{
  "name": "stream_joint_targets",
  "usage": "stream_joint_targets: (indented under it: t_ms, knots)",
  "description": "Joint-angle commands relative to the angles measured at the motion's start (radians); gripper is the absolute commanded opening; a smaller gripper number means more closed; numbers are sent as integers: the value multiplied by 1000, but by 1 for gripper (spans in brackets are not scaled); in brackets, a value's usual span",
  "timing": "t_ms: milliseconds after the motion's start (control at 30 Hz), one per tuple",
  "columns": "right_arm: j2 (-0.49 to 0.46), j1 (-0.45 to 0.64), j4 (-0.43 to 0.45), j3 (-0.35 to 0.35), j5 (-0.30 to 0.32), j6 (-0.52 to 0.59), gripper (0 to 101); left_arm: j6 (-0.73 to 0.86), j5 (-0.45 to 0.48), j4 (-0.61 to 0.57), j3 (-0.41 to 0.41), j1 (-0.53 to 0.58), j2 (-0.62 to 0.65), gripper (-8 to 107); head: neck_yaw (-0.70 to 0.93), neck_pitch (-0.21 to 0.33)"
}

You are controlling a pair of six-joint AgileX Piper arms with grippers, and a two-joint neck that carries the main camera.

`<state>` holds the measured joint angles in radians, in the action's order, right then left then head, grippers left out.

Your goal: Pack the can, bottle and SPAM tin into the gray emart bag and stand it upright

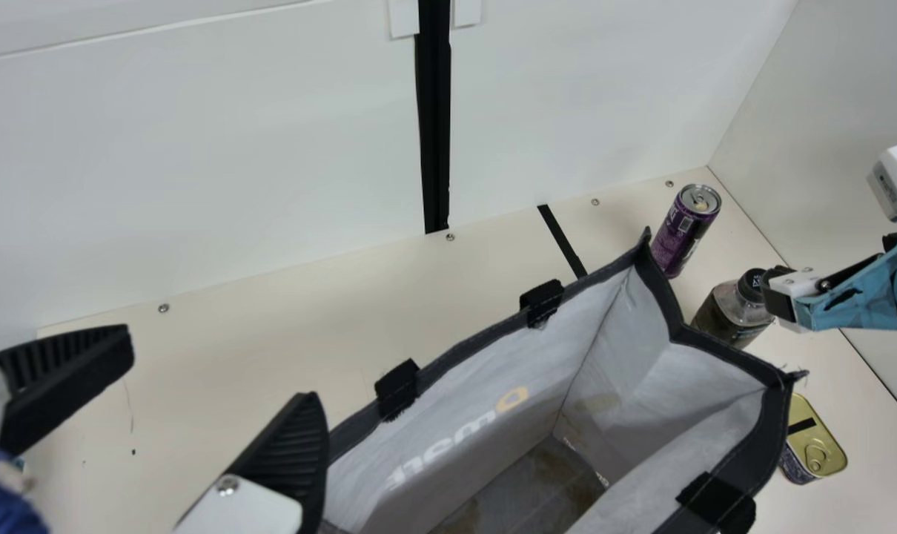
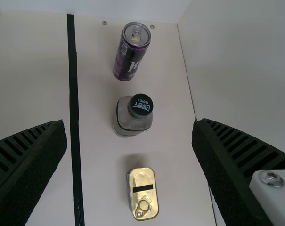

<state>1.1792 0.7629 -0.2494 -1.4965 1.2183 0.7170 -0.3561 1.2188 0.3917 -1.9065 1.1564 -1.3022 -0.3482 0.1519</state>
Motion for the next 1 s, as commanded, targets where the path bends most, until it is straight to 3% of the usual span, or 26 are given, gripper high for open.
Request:
stream_joint_targets:
  t_ms: [0,667,967]
  knots:
    - [0,0,0,0,0,0,95,-2,1,-5,-13,14,-11,90,-1,23]
    - [0,0,0,0,0,0,95,74,-2,-129,-168,70,-150,90,-1,23]
    - [0,0,0,0,0,0,95,136,-40,-197,-176,49,-199,90,-1,23]
